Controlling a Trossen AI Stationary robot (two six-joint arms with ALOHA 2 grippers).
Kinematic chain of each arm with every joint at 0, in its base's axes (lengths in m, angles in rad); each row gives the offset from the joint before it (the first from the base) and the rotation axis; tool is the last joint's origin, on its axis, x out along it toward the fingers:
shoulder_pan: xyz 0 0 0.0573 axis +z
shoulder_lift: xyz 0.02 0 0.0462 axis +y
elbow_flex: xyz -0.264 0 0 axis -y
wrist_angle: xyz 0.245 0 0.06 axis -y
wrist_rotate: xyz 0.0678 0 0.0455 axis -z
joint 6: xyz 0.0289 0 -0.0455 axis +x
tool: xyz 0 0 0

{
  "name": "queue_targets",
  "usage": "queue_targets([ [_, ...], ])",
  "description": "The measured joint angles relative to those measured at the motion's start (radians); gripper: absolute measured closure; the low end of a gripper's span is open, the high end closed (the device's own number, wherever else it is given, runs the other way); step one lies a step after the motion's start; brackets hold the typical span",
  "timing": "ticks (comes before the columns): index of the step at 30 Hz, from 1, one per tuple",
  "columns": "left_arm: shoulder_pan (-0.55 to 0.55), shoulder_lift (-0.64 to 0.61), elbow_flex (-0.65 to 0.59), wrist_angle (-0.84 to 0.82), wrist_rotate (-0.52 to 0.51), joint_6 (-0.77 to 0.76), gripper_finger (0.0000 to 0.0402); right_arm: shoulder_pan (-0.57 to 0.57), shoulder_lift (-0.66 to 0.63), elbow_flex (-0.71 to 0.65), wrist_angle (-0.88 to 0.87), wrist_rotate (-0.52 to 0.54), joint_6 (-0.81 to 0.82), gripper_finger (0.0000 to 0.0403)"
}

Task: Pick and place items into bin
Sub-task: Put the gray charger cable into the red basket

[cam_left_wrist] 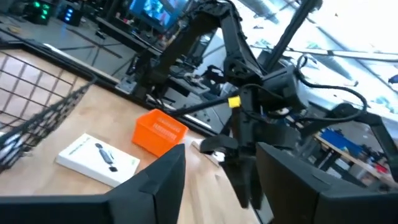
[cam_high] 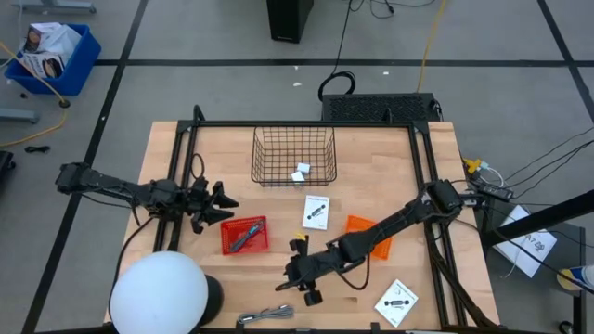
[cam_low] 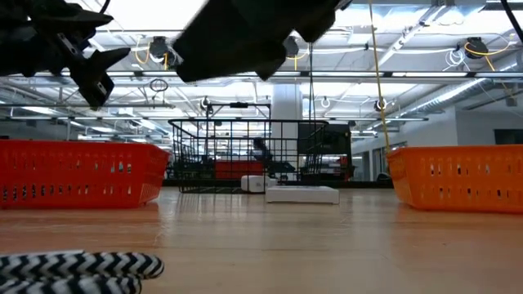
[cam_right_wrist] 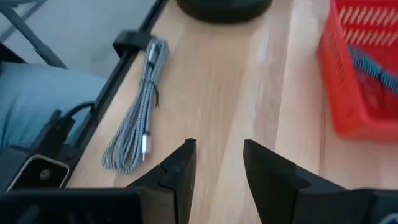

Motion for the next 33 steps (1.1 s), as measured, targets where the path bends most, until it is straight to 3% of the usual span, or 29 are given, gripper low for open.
queue_targets([
  [6, -0.011, 0.033, 0.034, -0.113, -0.003, 0.018, 0.0242, -0.002, 0.0, 0.0, -0.06, 0.0, 0.063, 0.0277],
  [12, 0.045, 0.151, 0.157, -0.2, 0.056, 0.026, 0.0266, -0.003, -0.001, 0.0, -0.076, 0.0, 0.065, 0.0277],
  [19, 0.086, 0.361, 0.432, -0.416, 0.154, 0.069, 0.0274, -0.003, -0.005, 0.0, -0.152, 0.0, 0.117, 0.0277],
  [33, 0.097, 0.688, 0.994, -0.809, 0.208, 0.122, 0.0275, 0.031, -0.005, 0.0, -0.195, 0.043, 0.165, 0.0277],
])
